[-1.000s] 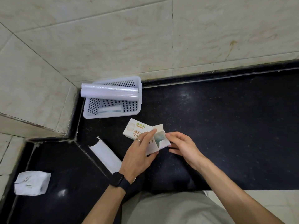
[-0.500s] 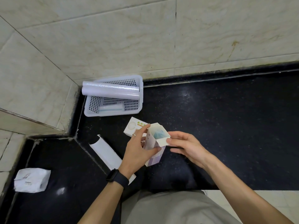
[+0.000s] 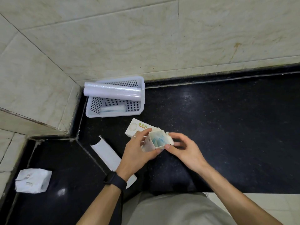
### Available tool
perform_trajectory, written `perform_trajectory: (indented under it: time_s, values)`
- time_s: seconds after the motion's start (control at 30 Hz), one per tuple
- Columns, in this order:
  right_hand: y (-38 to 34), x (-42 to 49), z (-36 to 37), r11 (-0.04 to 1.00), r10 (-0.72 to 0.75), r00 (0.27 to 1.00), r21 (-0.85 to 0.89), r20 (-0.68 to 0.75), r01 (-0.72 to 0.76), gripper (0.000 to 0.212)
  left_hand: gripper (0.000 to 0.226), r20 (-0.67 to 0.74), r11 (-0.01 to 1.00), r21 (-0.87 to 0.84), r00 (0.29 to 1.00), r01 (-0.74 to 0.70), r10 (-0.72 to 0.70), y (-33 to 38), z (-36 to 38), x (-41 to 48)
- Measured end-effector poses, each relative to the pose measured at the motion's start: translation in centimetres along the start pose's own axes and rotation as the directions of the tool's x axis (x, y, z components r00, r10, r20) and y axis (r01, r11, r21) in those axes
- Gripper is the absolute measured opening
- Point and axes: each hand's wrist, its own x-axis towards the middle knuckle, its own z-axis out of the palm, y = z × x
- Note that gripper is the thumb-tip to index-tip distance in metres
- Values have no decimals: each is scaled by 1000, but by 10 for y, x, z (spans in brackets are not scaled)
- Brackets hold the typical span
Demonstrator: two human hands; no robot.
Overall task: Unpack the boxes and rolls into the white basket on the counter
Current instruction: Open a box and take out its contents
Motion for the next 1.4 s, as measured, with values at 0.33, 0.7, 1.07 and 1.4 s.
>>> perform_trajectory:
  time_s: [0.33, 0.7, 1.07, 1.4]
  values:
    - [-9, -3, 10, 861, -265, 952, -482, -155, 161, 32, 78, 36, 894, 398, 977, -206, 210, -5, -1, -2]
    - [-24, 0, 30, 821, -258, 945, -562, -202, 104, 36, 75, -56, 873, 375, 933, -311, 356, -2, 10, -5]
    - [-18, 4, 30, 782, -289, 934, -614, -209, 105, 11, 75, -54, 836, 445, 923, -320, 382, -11, 9, 0]
    - [-13, 0, 19, 900, -269, 942, -400, -199, 172, 26, 76, -37, 725, 579, 877, -372, 479, -14, 3, 7]
